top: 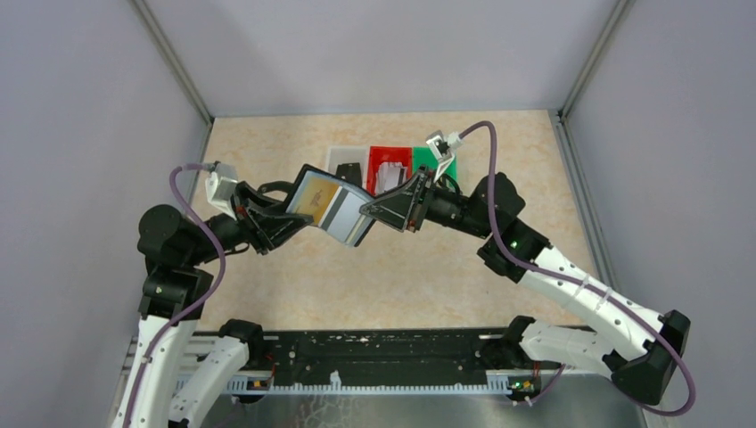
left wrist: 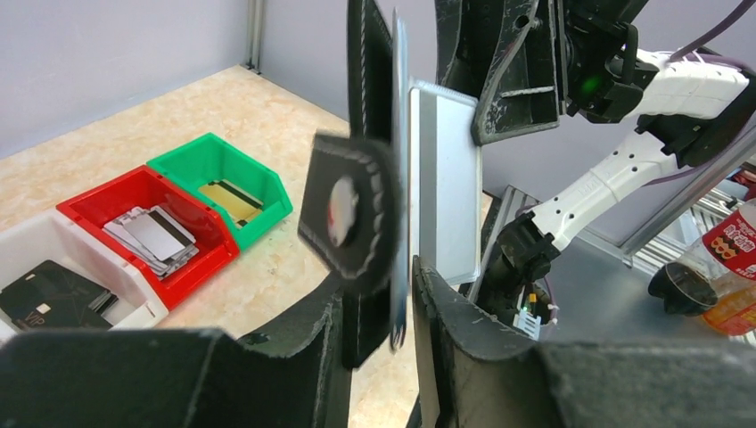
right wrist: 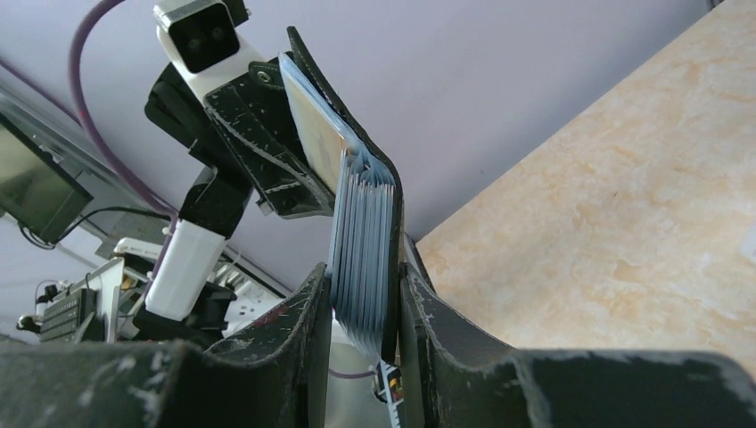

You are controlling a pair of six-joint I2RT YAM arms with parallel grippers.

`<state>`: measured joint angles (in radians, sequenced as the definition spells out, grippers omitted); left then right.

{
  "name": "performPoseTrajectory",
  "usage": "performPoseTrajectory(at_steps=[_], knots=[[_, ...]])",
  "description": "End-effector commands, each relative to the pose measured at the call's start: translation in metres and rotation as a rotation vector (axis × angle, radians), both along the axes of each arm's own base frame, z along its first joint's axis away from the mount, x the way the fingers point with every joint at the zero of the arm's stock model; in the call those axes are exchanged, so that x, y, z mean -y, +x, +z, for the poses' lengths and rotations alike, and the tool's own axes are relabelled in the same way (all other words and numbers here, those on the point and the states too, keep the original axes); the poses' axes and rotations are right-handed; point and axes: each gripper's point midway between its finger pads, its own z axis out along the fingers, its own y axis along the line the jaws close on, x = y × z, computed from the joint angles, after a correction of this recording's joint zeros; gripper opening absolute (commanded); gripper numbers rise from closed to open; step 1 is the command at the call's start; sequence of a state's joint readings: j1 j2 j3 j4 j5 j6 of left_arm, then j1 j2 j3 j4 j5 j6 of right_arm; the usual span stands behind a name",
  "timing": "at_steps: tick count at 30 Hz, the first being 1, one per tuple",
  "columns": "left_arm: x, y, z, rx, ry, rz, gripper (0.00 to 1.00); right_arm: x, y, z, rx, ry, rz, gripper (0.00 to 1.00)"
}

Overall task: Take the credit cards out of the card holder
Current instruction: Remove the credit card from the card holder.

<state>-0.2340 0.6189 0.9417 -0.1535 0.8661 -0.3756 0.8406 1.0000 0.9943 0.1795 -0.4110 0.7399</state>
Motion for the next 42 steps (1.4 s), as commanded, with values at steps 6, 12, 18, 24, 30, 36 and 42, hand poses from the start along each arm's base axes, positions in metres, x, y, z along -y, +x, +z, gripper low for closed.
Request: performPoseTrajectory(at_steps=[6, 12, 18, 24, 30, 36, 42], knots=[[0.0, -0.006, 0.024, 0.002, -0.073, 0.005, 0.26, 0.017, -0.01, 0.051, 0.099, 0.177, 0.001, 0.0], [0.005, -0.011, 0.033, -0.05, -0.125, -0.052, 0.27, 0.012, -0.011, 0.046, 0.088, 0.182, 0.025, 0.0], [0.01, -0.01, 0.034, -0.098, -0.164, -0.095, 0.26, 0.009, -0.013, 0.047, 0.085, 0.2, 0.051, 0.0], [0.012, -0.009, 0.036, -0.126, -0.192, -0.124, 0.22, 0.006, -0.015, 0.043, 0.069, 0.207, 0.082, 0.0], [0.016, -0.015, 0.043, -0.151, -0.211, -0.179, 0.23, 0.004, -0.015, 0.037, 0.067, 0.209, 0.088, 0.0], [0.017, -0.017, 0.049, -0.178, -0.225, -0.207, 0.14, 0.001, -0.014, 0.029, 0.055, 0.208, 0.099, 0.0], [0.021, -0.022, 0.046, -0.178, -0.187, -0.265, 0.0, 0.012, -0.009, 0.023, 0.099, 0.17, 0.081, 0.49]])
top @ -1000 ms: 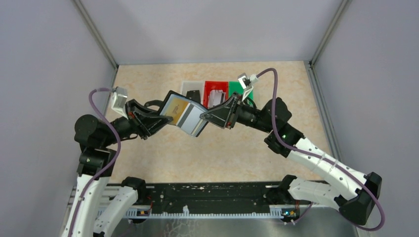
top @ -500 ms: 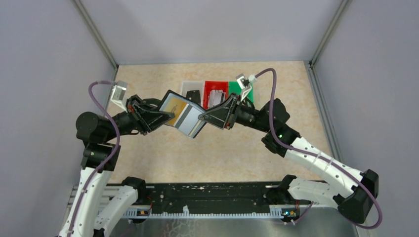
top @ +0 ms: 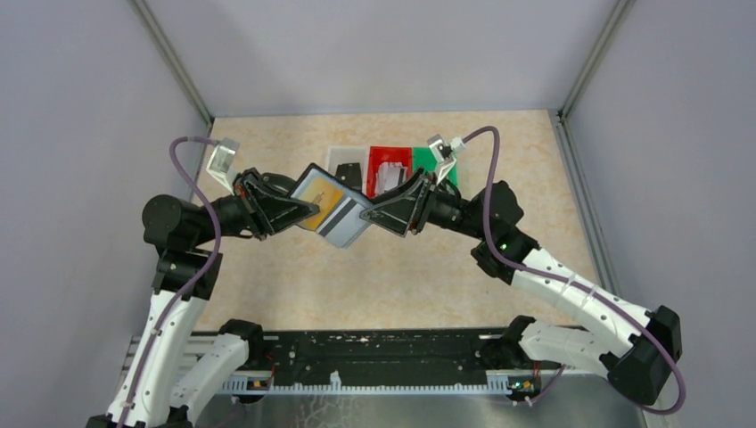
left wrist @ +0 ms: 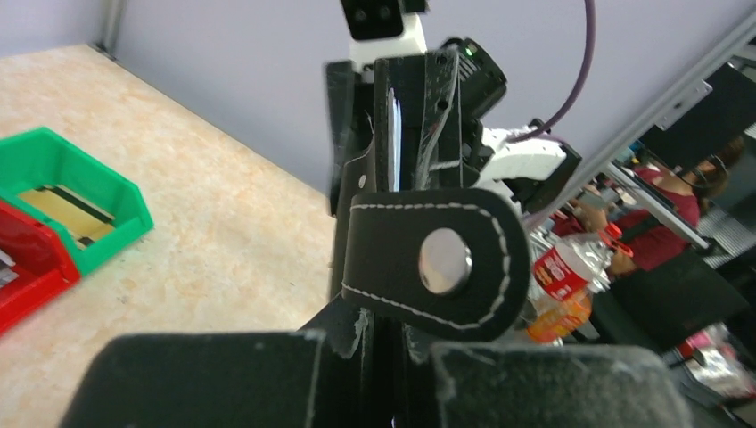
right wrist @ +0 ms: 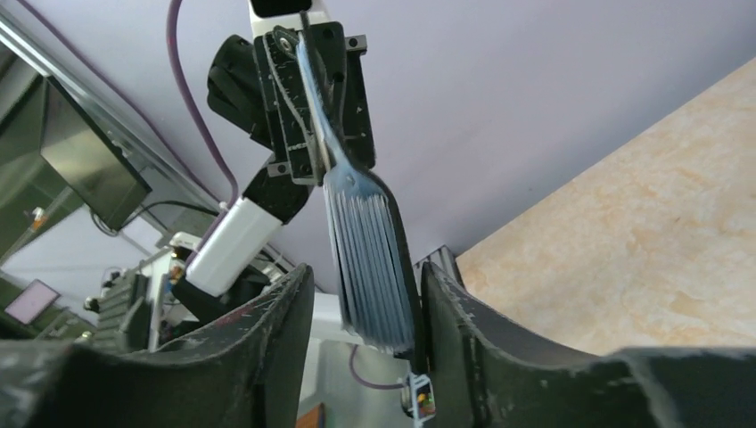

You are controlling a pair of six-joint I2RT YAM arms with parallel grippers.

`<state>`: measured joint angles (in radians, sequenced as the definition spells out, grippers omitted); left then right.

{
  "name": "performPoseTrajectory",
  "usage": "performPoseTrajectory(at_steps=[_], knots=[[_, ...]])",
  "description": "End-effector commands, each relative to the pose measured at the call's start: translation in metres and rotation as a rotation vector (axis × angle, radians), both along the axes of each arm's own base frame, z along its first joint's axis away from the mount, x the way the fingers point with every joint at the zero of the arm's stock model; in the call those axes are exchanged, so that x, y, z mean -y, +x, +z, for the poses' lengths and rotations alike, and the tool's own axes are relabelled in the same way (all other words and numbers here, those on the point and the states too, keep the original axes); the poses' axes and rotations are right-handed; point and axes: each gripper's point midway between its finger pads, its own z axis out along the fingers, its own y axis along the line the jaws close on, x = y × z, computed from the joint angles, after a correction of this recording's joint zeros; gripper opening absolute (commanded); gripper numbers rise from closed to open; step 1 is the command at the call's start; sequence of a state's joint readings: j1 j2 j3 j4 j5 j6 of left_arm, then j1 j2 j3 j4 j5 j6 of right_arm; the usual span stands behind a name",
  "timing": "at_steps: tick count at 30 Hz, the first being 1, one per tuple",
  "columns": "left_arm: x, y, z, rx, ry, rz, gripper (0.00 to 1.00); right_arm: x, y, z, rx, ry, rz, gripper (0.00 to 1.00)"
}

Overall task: Take the credit cards out of the card holder
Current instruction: Remove the credit card from the card holder.

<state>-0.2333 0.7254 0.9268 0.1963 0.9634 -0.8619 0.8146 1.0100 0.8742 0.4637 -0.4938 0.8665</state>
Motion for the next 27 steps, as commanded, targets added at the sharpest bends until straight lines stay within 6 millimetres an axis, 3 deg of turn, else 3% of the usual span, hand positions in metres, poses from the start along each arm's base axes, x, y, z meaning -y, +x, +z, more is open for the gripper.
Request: performPoseTrajectory(at_steps=[1, 5, 9, 17, 27], knots=[[0.004, -0.018, 0.007, 0.042, 0.021, -0.102, 0.0, 0.018, 0.001, 0.022, 0.11, 0.04, -0.015, 0.56], [0.005, -0.021, -0.001, 0.054, 0.055, -0.139, 0.0, 0.034, 0.01, 0.035, 0.183, -0.007, -0.037, 0.83], [0.007, -0.025, -0.006, 0.04, 0.077, -0.188, 0.0, 0.036, 0.019, 0.042, 0.256, -0.085, -0.043, 0.88], [0.007, -0.035, -0.013, -0.005, 0.103, -0.275, 0.0, 0.012, 0.017, 0.048, 0.302, -0.06, 0.135, 0.83], [0.009, -0.031, -0.021, -0.067, 0.125, -0.301, 0.0, -0.027, -0.001, 0.031, 0.239, -0.046, 0.281, 0.68]])
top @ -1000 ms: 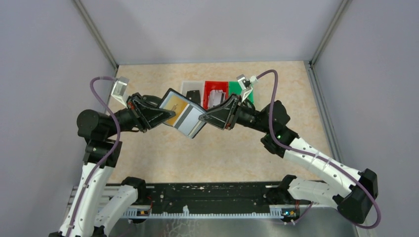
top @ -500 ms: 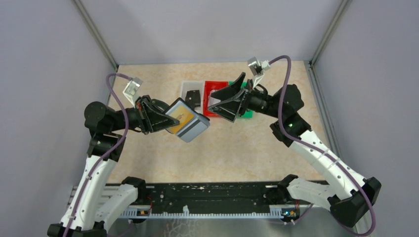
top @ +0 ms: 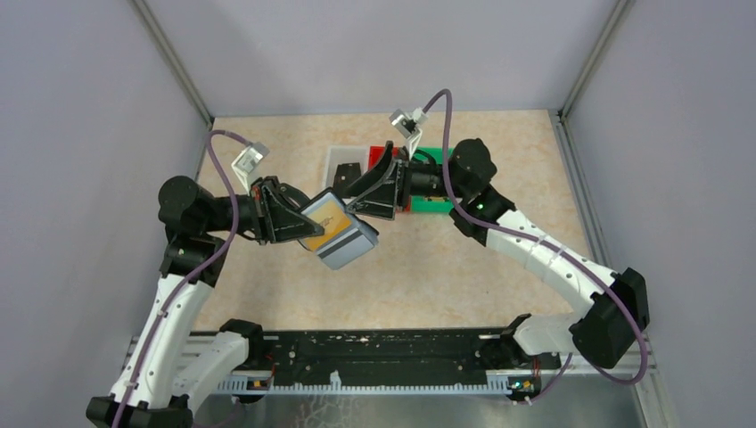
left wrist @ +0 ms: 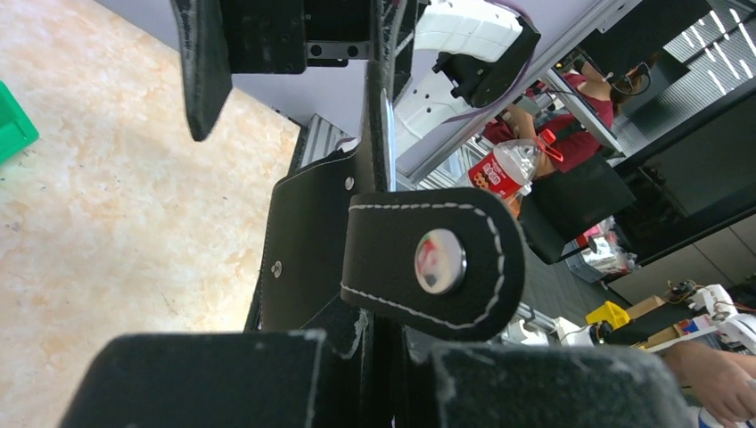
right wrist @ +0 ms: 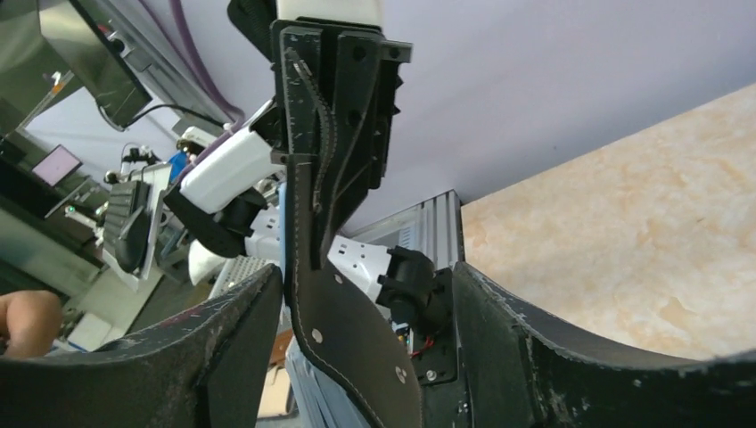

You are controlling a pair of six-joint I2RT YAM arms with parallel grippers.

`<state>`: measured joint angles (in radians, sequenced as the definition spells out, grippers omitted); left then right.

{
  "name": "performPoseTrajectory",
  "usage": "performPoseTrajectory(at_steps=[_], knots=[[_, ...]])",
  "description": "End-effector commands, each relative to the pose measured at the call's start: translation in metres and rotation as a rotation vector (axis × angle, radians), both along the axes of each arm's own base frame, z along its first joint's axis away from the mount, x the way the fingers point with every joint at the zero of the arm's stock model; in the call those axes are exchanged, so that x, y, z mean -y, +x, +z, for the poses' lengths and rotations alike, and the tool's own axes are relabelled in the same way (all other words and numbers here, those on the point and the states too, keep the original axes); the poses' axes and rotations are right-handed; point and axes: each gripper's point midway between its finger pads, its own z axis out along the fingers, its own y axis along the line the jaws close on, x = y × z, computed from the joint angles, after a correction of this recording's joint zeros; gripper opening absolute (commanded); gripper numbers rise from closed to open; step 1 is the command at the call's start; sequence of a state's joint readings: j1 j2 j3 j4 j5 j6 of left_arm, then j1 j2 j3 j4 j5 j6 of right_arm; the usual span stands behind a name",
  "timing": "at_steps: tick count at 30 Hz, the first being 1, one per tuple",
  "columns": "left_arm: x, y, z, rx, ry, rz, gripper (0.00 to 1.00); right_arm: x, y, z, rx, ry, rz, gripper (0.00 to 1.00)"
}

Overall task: Take the credit cards out of the card holder
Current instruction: Remove the credit card from the card holder.

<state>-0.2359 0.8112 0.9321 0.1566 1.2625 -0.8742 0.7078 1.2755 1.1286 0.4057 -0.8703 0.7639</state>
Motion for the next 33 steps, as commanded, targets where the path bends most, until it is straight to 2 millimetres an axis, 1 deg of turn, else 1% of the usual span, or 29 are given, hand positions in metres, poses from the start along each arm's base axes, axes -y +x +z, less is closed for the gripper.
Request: performPoseTrajectory(at_steps=[1, 4, 9, 13, 16, 19, 21, 22, 23, 24, 25, 26, 27, 29, 30, 31, 33], knots=[[0.0, -0.004, 0.012, 0.033, -0.001, -0.017, 0.0, -0.001, -0.026, 0.036, 0.094, 0.111, 0.076, 0.66], [0.0, -0.003, 0.012, 0.036, 0.006, -0.011, 0.0, -0.004, -0.031, 0.039, 0.086, 0.131, 0.102, 0.61], [0.0, -0.002, 0.009, 0.022, 0.014, -0.013, 0.0, -0.007, -0.037, 0.039, 0.078, 0.14, 0.125, 0.57], [0.0, -0.003, 0.009, 0.028, 0.014, -0.012, 0.0, -0.016, -0.037, 0.035, 0.062, 0.121, 0.136, 0.46], [-0.001, -0.003, 0.01, 0.035, 0.013, -0.007, 0.0, -0.021, -0.034, 0.032, 0.048, 0.111, 0.135, 0.33], [0.0, -0.001, 0.008, 0.027, 0.023, 0.0, 0.0, -0.022, -0.033, 0.032, 0.041, 0.11, 0.127, 0.16], [0.0, 0.001, 0.006, 0.015, 0.028, 0.002, 0.0, -0.022, -0.031, 0.032, 0.034, 0.112, 0.112, 0.03], [0.0, 0.003, 0.006, 0.019, 0.027, 0.011, 0.0, -0.023, -0.029, 0.032, 0.029, 0.115, 0.1, 0.0], [0.0, 0.005, 0.003, -0.008, 0.034, 0.022, 0.13, -0.023, -0.026, 0.033, 0.024, 0.124, 0.085, 0.0], [0.0, 0.007, 0.003, -0.017, 0.034, 0.031, 0.33, -0.021, -0.024, 0.035, 0.022, 0.14, 0.071, 0.0], [0.001, 0.008, 0.003, -0.022, 0.033, 0.036, 0.45, -0.02, -0.024, 0.038, 0.003, 0.162, 0.073, 0.0], [0.001, 0.009, 0.003, -0.023, 0.03, 0.043, 0.51, -0.018, -0.024, 0.039, -0.011, 0.182, 0.08, 0.0], [0.001, 0.009, 0.005, -0.02, 0.027, 0.046, 0.54, -0.017, -0.026, 0.041, -0.014, 0.202, 0.092, 0.0], [0.0, 0.008, 0.008, -0.001, 0.019, 0.048, 0.59, -0.017, -0.027, 0.038, -0.032, 0.207, 0.11, 0.0], [0.0, 0.007, 0.01, 0.018, 0.013, 0.048, 0.6, -0.018, -0.027, 0.036, -0.042, 0.205, 0.115, 0.0], [0.0, 0.006, 0.01, 0.026, 0.01, 0.049, 0.58, -0.018, -0.027, 0.035, -0.048, 0.206, 0.118, 0.0], [0.0, 0.005, 0.01, 0.032, 0.005, 0.046, 0.51, -0.017, -0.028, 0.033, -0.054, 0.209, 0.121, 0.0]])
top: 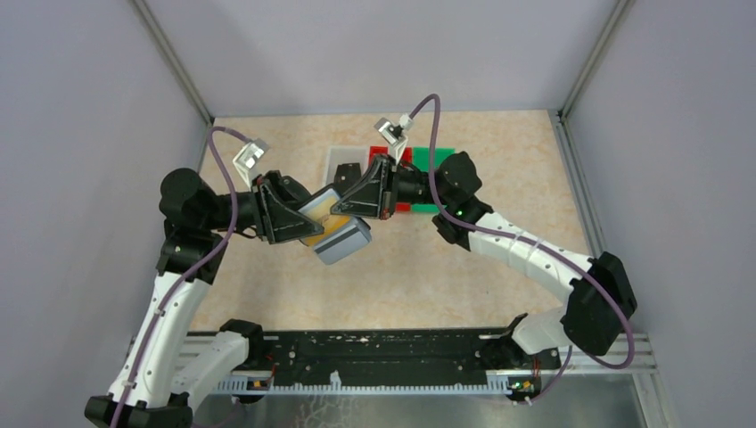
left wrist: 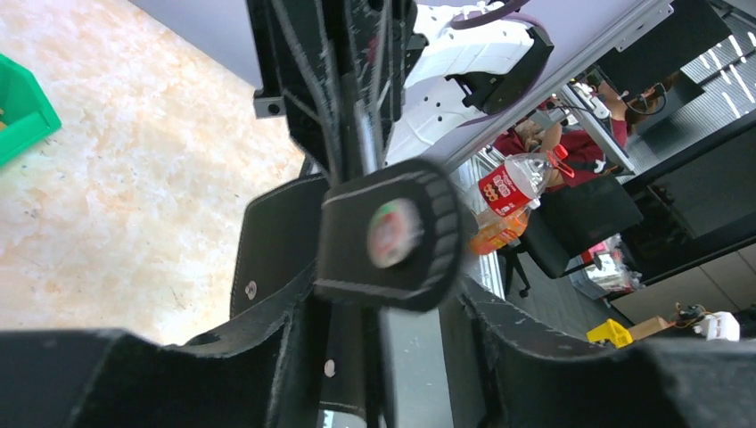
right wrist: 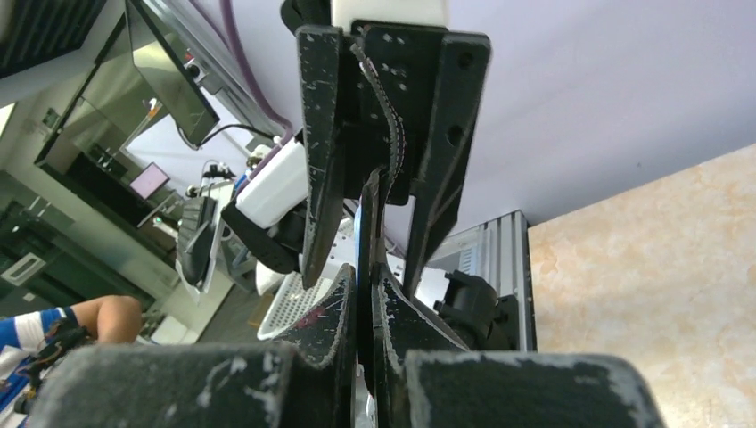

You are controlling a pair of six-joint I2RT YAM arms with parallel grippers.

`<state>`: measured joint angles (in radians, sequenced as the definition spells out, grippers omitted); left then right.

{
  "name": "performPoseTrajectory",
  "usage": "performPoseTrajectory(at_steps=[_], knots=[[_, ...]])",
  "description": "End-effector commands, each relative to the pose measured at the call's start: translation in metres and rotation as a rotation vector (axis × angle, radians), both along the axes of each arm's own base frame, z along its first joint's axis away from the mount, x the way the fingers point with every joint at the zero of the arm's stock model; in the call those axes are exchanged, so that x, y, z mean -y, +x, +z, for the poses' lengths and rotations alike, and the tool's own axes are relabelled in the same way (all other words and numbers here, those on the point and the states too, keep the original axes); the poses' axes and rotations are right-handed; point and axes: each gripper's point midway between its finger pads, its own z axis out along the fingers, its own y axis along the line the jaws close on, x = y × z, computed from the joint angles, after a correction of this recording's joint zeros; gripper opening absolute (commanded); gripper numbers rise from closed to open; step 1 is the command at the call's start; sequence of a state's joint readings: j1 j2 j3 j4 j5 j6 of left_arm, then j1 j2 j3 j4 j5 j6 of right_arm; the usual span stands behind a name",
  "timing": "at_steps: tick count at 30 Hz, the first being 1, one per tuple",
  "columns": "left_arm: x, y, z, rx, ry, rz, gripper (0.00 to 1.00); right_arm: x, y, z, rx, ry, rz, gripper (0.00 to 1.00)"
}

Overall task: Take the credit cards out of the card holder
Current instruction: Remove the credit card from the card holder.

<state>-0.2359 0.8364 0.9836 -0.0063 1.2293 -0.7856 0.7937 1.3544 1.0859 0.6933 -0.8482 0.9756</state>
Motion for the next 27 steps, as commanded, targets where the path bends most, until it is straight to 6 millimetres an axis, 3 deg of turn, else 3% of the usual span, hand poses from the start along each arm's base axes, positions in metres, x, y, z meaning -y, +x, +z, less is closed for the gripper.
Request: performPoseTrajectory(at_steps=[1, 10, 15, 16, 18, 21, 23, 27], knots=[[-0.001, -0.005, 0.015, 0.079, -0.027, 0.008, 0.48, 0.007, -0.005, 0.024, 0.027, 0.104, 0.006, 0.0], [-0.001, 0.001, 0.021, 0.076, -0.043, 0.044, 0.19, 0.007, -0.008, 0.018, 0.015, 0.088, 0.022, 0.0], [0.0, 0.004, 0.022, 0.049, -0.048, 0.052, 0.15, 0.006, -0.005, 0.012, -0.003, 0.083, 0.013, 0.0], [0.0, 0.004, 0.022, 0.051, -0.05, 0.058, 0.12, 0.006, -0.004, 0.013, -0.009, 0.087, 0.005, 0.02], [0.0, 0.008, 0.022, 0.045, -0.053, 0.079, 0.06, 0.006, 0.001, 0.016, -0.023, 0.093, -0.02, 0.24], [0.0, 0.013, 0.018, 0.022, -0.05, 0.102, 0.01, 0.017, 0.014, 0.028, -0.04, 0.114, -0.108, 0.43], [-0.002, 0.018, 0.015, 0.006, -0.048, 0.123, 0.0, 0.031, 0.027, 0.036, -0.051, 0.121, -0.205, 0.49], [-0.005, 0.028, 0.011, -0.022, -0.05, 0.173, 0.0, 0.062, 0.048, 0.044, -0.073, 0.103, -0.418, 0.49]])
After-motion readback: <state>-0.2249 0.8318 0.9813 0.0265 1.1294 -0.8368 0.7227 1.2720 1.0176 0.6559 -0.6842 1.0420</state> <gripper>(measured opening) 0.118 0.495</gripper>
